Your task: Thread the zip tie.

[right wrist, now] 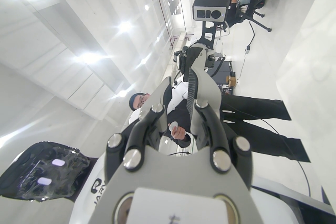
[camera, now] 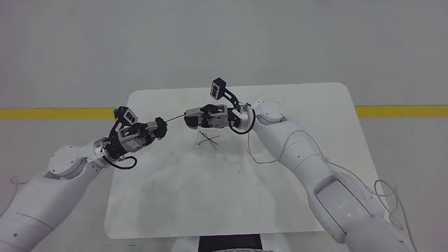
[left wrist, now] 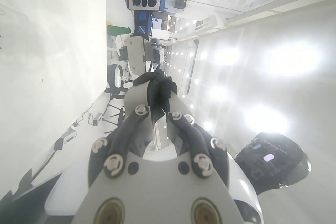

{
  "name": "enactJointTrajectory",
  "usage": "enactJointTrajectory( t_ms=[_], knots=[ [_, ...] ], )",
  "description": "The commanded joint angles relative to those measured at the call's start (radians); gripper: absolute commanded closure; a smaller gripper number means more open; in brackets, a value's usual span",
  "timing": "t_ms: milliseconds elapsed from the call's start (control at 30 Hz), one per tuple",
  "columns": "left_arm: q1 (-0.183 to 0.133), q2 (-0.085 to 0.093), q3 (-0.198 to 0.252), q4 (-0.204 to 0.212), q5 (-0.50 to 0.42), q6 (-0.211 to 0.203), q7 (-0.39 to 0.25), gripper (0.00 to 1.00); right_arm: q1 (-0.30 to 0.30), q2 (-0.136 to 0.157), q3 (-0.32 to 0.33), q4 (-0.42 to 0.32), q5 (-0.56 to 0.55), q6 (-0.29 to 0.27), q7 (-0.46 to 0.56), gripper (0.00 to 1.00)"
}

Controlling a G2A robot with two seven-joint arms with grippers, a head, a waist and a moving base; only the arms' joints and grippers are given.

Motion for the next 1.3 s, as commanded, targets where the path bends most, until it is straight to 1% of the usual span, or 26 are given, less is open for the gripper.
enactJointTrajectory(
  t_ms=[0,33,67,500,600,667,767,800,867,967,1033,1067,1100,1133,1200,1233,1267],
  knots=[
    [0.0,0.0,0.0,0.0,0.0,0.0,0.0,1.0,0.0,0.0,0.001,0.0,-0.003,0.001,-0.001,0.89],
    [0.0,0.0,0.0,0.0,0.0,0.0,0.0,1.0,0.0,-0.001,0.002,0.0,-0.005,0.002,-0.002,0.93],
    [0.0,0.0,0.0,0.0,0.0,0.0,0.0,1.0,0.0,-0.001,0.003,0.001,-0.006,0.002,-0.002,1.0],
    [0.0,0.0,0.0,0.0,0.0,0.0,0.0,1.0,-0.005,-0.001,0.016,-0.004,-0.025,-0.004,-0.01,1.0],
    [-0.001,-0.005,0.003,-0.011,0.011,0.007,0.027,0.89,-0.009,-0.001,0.02,-0.008,-0.028,-0.004,-0.013,1.0],
    [0.0,-0.008,0.002,-0.014,0.014,0.009,0.03,0.71,-0.011,-0.001,0.022,-0.009,-0.028,-0.003,-0.016,1.0],
    [0.001,-0.013,-0.002,-0.013,0.015,0.009,0.029,0.72,-0.015,-0.001,0.025,-0.012,-0.03,-0.002,-0.019,1.0],
    [0.002,-0.014,-0.004,-0.013,0.015,0.009,0.029,0.71,-0.016,-0.001,0.027,-0.012,-0.031,-0.002,-0.019,1.0],
    [0.003,-0.017,-0.007,-0.012,0.017,0.011,0.029,0.65,-0.018,0.0,0.03,-0.013,-0.033,-0.001,-0.019,1.0],
    [0.005,-0.021,-0.012,-0.012,0.021,0.014,0.027,0.51,-0.019,0.001,0.033,-0.015,-0.038,0.0,-0.02,1.0],
    [0.007,-0.023,-0.015,-0.012,0.023,0.016,0.026,0.38,-0.02,0.002,0.035,-0.016,-0.042,0.001,-0.021,1.0],
    [0.009,-0.025,-0.017,-0.012,0.024,0.017,0.025,0.33,-0.021,0.002,0.036,-0.018,-0.043,0.001,-0.022,1.0],
    [0.01,-0.026,-0.019,-0.014,0.024,0.018,0.026,0.33,-0.021,0.002,0.037,-0.021,-0.045,0.002,-0.023,1.0],
    [0.01,-0.028,-0.02,-0.016,0.024,0.018,0.027,0.41,-0.022,0.002,0.038,-0.024,-0.045,0.002,-0.025,1.0],
    [0.011,-0.031,-0.022,-0.021,0.025,0.021,0.027,0.46,-0.027,0.001,0.037,-0.036,-0.042,0.006,-0.024,1.0],
    [0.011,-0.032,-0.023,-0.023,0.026,0.023,0.027,0.51,-0.029,0.0,0.036,-0.041,-0.04,0.009,-0.022,1.0],
    [0.011,-0.034,-0.023,-0.025,0.028,0.025,0.027,0.53,-0.032,-0.002,0.035,-0.047,-0.036,0.012,-0.017,1.0]
  ],
)
